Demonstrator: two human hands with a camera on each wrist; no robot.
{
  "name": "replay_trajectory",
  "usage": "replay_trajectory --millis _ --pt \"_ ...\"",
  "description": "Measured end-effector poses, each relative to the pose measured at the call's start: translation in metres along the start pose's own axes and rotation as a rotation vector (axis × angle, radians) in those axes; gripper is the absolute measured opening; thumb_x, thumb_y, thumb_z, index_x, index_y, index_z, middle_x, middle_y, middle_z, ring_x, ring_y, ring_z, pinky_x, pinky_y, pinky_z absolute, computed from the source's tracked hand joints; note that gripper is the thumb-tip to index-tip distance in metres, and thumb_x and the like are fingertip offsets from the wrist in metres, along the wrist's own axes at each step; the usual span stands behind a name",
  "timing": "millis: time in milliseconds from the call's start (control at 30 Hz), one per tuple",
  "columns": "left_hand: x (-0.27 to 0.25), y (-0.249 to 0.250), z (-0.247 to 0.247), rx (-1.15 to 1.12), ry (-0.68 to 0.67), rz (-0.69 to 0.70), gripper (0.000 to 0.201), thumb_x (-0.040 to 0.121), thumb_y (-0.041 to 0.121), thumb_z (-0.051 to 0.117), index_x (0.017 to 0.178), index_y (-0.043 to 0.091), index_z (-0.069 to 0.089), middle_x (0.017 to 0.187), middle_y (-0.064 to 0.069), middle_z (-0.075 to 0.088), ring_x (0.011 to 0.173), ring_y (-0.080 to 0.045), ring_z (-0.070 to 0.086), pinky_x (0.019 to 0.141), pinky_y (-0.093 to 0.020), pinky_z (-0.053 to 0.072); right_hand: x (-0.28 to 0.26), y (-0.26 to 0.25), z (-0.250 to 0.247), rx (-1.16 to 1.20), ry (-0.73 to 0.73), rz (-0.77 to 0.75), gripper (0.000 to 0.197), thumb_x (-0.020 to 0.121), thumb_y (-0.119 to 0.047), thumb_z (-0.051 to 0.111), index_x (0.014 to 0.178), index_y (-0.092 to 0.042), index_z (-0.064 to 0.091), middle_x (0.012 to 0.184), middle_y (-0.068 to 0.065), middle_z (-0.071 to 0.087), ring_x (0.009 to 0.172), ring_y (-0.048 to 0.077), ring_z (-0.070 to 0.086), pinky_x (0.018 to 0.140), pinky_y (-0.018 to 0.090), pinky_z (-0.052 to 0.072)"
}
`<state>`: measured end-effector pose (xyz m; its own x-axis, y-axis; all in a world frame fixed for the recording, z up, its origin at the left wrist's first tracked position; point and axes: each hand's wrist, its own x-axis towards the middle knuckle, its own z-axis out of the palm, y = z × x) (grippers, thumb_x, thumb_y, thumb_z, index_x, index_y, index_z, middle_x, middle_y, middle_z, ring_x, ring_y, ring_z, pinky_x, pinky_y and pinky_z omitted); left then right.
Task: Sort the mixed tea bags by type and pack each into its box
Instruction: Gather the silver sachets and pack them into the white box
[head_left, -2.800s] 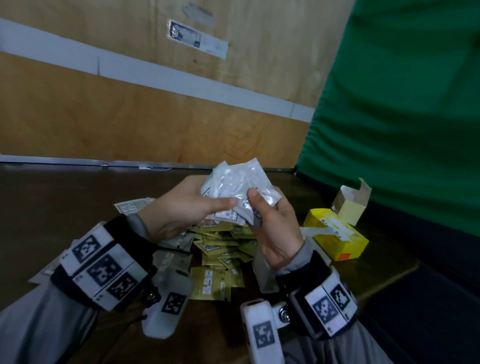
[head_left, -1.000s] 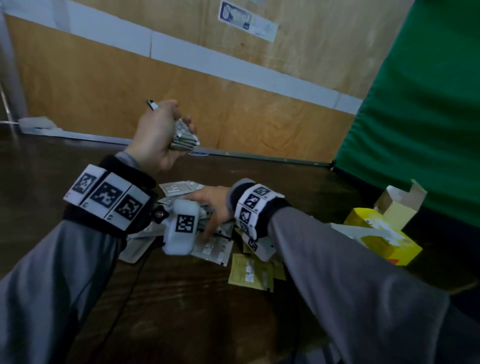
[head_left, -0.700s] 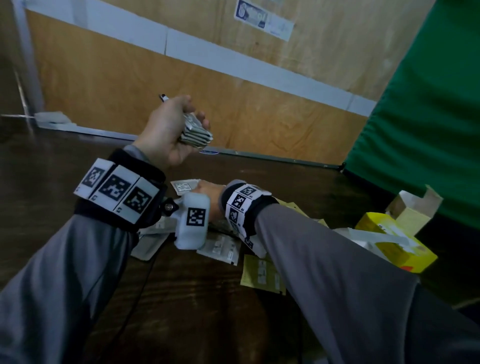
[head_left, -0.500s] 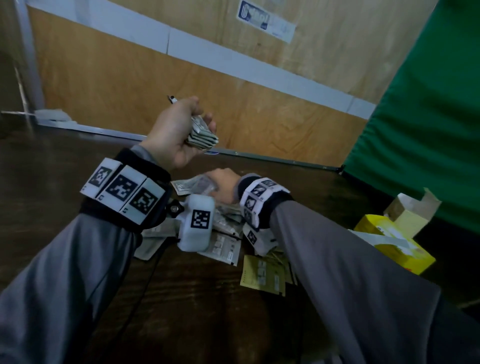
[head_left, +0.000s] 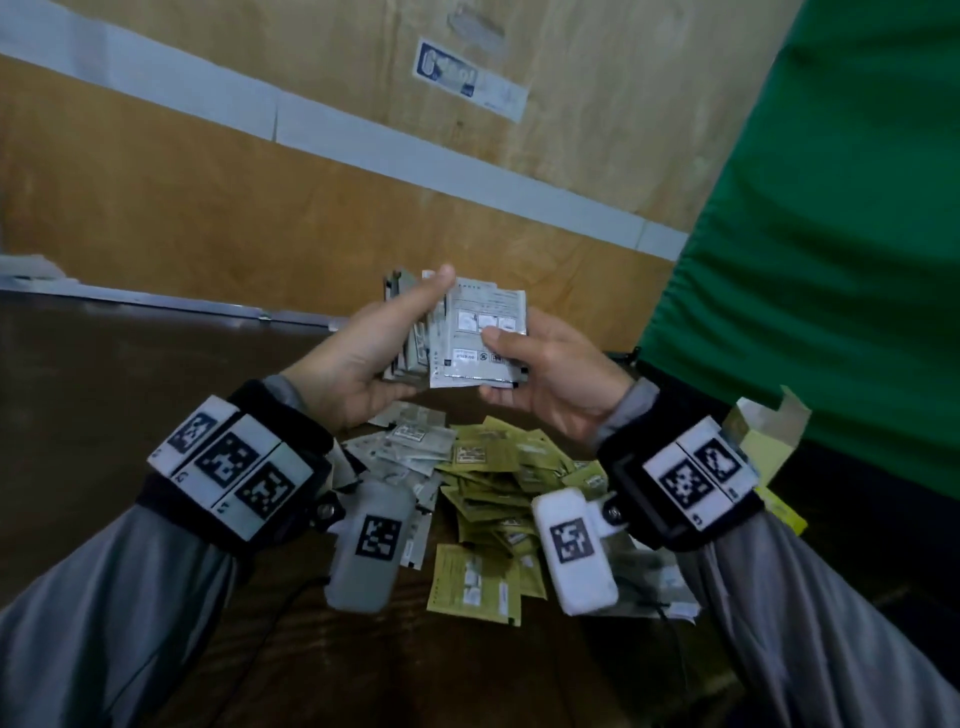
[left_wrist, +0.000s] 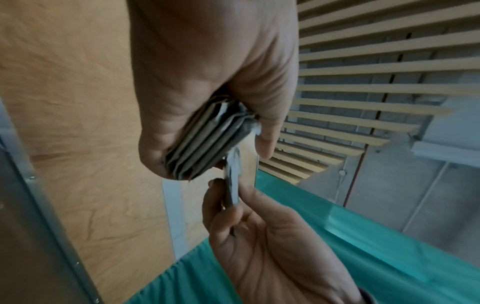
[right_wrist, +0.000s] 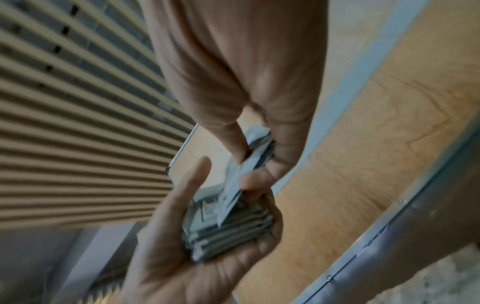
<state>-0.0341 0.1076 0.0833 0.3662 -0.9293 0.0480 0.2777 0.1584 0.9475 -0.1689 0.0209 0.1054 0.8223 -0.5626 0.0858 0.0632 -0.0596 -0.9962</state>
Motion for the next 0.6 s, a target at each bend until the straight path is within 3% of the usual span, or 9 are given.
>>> replay_trajectory --millis 133,233,300,367,433,500,600 --pt "-0.004 -0.009 0.017 -0.048 -0.003 0.106 0.028 0.088 0.016 0.061 0.116 0.01 0.064 0.11 -0.015 0.07 0.1 -0.031 0.068 0.085 -0.043 0.056 -0.001 0.008 -0.004 -0.088 0.201 -0.076 0.03 0.091 -0.007 0.057 0.119 0.002 0.054 0.087 0.008 0.065 0.062 0.011 0.066 0.048 0.019 0.054" --pt "-0.006 -0.011 0.024 -0.18 -0.028 0.071 0.034 0.091 0.011 0.055 0.125 0.012 0.057 0.113 -0.015 0.068 0.091 -0.027 0.069 0.077 -0.039 0.057 0.0 0.013 -0.007 -0.23 0.311 -0.126 0.017 0.083 -0.011 0.069 0.094 0.001 0.063 0.075 0.009 0.065 0.05 0.007 0.06 0.042 0.019 0.048" --pt "-0.006 -0.012 0.026 -0.223 -0.043 0.074 0.04 0.093 0.006 0.05 0.128 0.023 0.052 0.111 -0.011 0.07 0.086 -0.023 0.069 0.072 -0.036 0.058 -0.001 0.018 -0.009 -0.441 0.319 -0.155 0.017 0.078 -0.02 0.074 0.083 -0.005 0.067 0.074 0.006 0.068 0.057 0.008 0.06 0.054 0.022 0.051" --pt "-0.004 -0.015 0.025 -0.204 0.004 0.066 0.045 0.094 0.003 0.047 0.133 0.026 0.048 0.111 -0.009 0.07 0.09 -0.024 0.069 0.076 -0.039 0.057 -0.002 0.02 -0.01 -0.701 0.356 -0.168 0.029 0.074 -0.037 0.076 0.079 -0.009 0.071 0.076 0.002 0.07 0.064 0.009 0.058 0.063 0.025 0.05" --pt "-0.002 -0.017 0.025 -0.229 0.061 0.013 0.042 0.094 0.004 0.046 0.134 0.02 0.048 0.105 -0.011 0.071 0.079 -0.022 0.072 0.063 -0.035 0.059 -0.003 0.018 -0.011 -0.877 0.406 -0.196 0.039 0.072 -0.049 0.074 0.079 -0.011 0.069 0.077 -0.001 0.07 0.066 0.009 0.059 0.064 0.024 0.049" --pt "-0.004 -0.017 0.026 -0.247 0.077 -0.059 0.033 0.095 0.006 0.048 0.127 0.004 0.054 0.094 -0.016 0.07 0.06 -0.021 0.07 0.046 -0.028 0.055 -0.003 0.015 -0.012 -0.947 0.406 -0.231 0.046 0.068 -0.052 0.075 0.087 -0.013 0.063 0.085 -0.003 0.066 0.073 0.011 0.06 0.065 0.026 0.051" --pt "-0.005 -0.019 0.029 -0.252 0.128 -0.061 0.027 0.093 0.011 0.058 0.11 -0.009 0.062 0.088 -0.025 0.069 0.057 -0.028 0.069 0.047 -0.035 0.057 -0.002 0.014 -0.008 -0.627 0.311 -0.105 0.048 0.067 -0.032 0.082 0.098 -0.005 0.057 0.078 0.002 0.061 0.056 0.01 0.058 0.045 0.024 0.049"
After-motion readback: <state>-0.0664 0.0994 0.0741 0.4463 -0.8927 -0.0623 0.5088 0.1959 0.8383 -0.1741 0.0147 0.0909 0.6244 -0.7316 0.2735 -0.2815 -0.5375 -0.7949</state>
